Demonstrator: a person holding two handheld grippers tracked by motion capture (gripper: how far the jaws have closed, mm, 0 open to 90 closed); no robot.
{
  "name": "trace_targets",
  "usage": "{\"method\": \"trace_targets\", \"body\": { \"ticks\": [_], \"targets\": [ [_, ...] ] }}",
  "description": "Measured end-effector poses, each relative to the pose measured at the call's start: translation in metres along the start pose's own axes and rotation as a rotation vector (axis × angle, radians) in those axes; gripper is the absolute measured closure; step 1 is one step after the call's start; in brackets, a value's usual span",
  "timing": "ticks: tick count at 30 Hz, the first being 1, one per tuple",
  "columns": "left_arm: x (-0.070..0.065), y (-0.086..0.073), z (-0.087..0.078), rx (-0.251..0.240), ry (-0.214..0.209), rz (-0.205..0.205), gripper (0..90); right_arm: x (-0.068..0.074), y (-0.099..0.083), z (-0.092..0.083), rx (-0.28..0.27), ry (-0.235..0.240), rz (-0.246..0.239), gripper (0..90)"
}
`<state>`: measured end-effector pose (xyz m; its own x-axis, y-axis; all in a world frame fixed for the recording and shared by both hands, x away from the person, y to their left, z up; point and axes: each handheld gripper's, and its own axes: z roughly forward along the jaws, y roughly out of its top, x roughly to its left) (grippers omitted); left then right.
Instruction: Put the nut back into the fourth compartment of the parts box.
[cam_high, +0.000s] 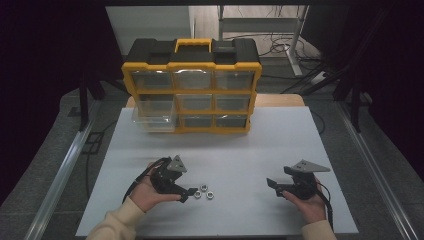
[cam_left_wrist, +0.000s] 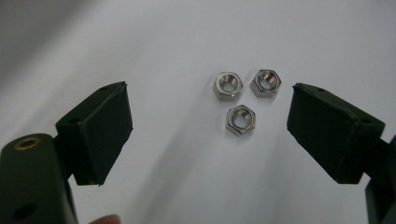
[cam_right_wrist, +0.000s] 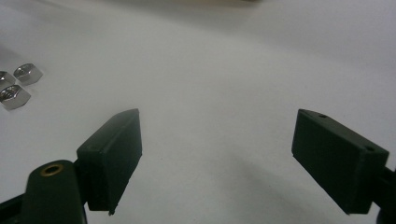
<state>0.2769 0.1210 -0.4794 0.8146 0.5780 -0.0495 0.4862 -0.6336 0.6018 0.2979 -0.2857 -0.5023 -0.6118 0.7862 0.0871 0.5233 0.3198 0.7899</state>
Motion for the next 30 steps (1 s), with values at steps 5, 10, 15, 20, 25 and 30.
{"method": "trace_targets", "body": {
  "ticks": [5, 10, 15, 20, 25, 30],
  "targets": [
    [-0.005, 0.002, 0.006, 0.025, -0.008, 0.023, 14.7, 0.0, 0.0, 0.001, 0.002, 0.0, -0.001, 16.8],
    [-0.009, 0.004, 0.013, 0.058, -0.01, 0.048, 15.3, 0.0, 0.0, 0.001, 0.002, 0.0, 0.0, 16.8],
    [-0.011, 0.005, 0.023, 0.108, -0.005, 0.073, 15.4, 0.001, 0.0, 0.001, 0.005, 0.001, -0.001, 16.8],
    [-0.013, 0.006, 0.032, 0.15, -0.009, 0.084, 17.1, 0.001, 0.0, 0.002, 0.008, 0.0, 0.001, 16.8],
    [-0.015, 0.006, 0.039, 0.182, -0.005, 0.088, 21.8, 0.001, 0.0, 0.002, 0.008, 0.001, -0.002, 16.8],
    [-0.017, 0.007, 0.048, 0.212, -0.009, 0.1, 25.0, 0.001, 0.0, 0.002, 0.009, 0.0, 0.0, 16.8]
  ]
}}
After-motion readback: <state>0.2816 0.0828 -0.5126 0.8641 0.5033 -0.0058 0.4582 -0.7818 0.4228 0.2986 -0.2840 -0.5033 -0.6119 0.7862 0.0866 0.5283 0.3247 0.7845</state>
